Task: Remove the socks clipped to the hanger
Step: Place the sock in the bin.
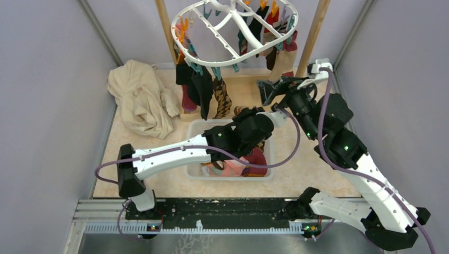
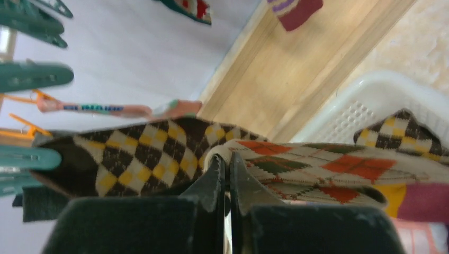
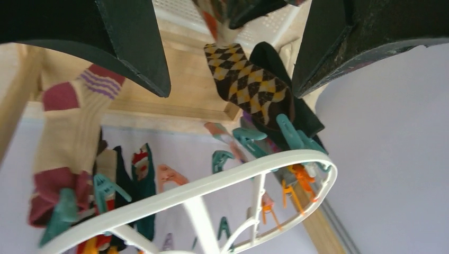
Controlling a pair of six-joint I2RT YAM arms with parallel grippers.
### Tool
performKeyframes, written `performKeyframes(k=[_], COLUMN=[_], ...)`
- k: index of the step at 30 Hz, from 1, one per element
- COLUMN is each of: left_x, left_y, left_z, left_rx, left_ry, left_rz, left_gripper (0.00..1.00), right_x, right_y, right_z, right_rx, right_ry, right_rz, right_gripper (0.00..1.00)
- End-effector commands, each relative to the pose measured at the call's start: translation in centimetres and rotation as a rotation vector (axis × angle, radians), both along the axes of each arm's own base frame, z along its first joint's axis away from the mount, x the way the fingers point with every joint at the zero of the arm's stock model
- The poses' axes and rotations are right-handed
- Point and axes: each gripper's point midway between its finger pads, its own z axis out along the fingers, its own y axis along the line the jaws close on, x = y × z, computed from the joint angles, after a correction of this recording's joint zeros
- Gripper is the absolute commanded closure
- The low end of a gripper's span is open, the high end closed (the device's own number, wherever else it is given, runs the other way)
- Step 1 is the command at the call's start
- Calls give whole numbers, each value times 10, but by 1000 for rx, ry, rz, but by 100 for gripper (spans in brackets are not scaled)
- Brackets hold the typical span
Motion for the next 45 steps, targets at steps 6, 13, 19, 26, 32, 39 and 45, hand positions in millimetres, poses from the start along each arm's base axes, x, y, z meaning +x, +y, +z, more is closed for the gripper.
performKeyframes(k=[6, 13, 19, 26, 32, 39, 45], left_x=[-21, -44, -63, -72, -70, -64, -64], left_y=[67, 81, 85, 102, 111, 123, 127], left_z=[20, -3, -37, -87, -135, -186, -221], left_rx=[-271, -357, -452, -482, -490, -468, -417], left_ry=[156, 296, 458, 556, 612, 660, 703], left_rz=[108, 87, 61, 145, 205, 264, 303], left_gripper=[100, 100, 100, 100, 100, 100, 92], right_x=[-14, -13, -12, -12, -13, -13, -12], right_y=[-56, -54, -52, -54, -51, -43, -47], right_z=[10, -1, -16, -33, -63, -91, -97], right_rx=[18, 5, -15, -40, -66, -85, -90], right_ry=[31, 64, 100, 135, 193, 249, 260], right_rz=[-179, -175, -176, -186, -177, -154, -177], right_gripper=[15, 15, 15, 15, 15, 15, 15])
